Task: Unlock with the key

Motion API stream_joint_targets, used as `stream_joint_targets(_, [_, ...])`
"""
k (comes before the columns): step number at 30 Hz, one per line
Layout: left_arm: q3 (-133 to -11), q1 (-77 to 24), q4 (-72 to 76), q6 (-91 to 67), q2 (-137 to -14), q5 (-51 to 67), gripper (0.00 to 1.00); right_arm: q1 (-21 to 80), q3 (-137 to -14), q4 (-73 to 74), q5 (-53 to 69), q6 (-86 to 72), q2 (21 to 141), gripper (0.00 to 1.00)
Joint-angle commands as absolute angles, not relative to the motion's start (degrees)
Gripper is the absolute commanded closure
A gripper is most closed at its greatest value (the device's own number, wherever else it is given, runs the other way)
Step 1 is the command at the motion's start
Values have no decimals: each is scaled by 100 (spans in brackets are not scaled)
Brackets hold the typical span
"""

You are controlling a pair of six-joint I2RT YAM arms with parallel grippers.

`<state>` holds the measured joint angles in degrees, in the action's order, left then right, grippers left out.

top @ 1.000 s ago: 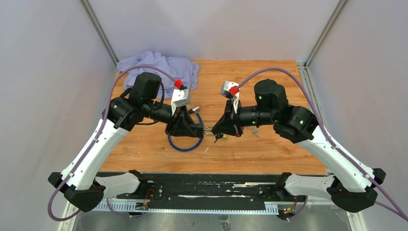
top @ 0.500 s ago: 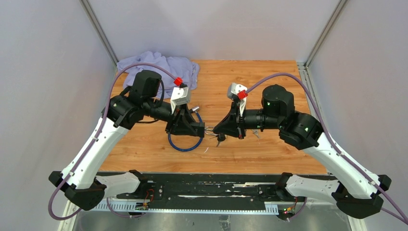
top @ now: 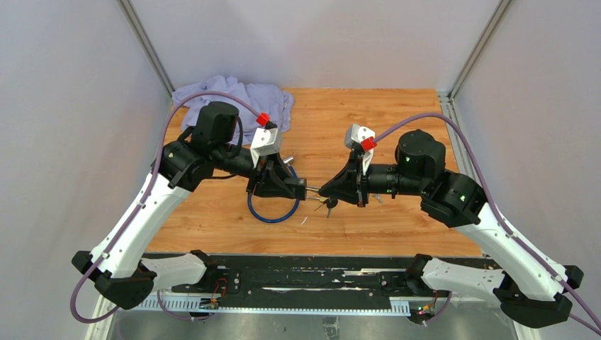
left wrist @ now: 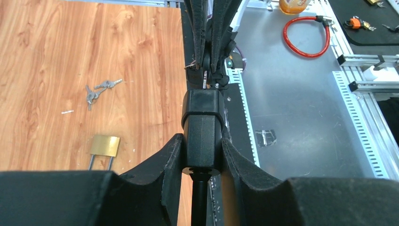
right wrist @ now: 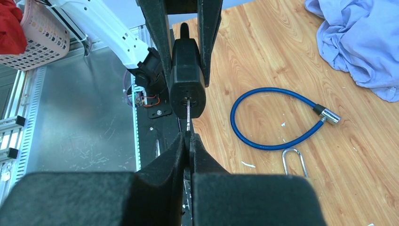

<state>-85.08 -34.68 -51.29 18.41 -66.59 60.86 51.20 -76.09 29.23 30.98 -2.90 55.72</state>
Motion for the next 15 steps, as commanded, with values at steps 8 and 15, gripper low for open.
stream_joint_targets(8, [-8848,-3480,-5441,2745,-6518,5852,100,5115,-8008,3795,2779,115,5388,99])
stream_joint_targets(15, [-9013,-3480,-5939,3317,-6595,5691,100,5123,-8183,4236,2694,334,5452,99])
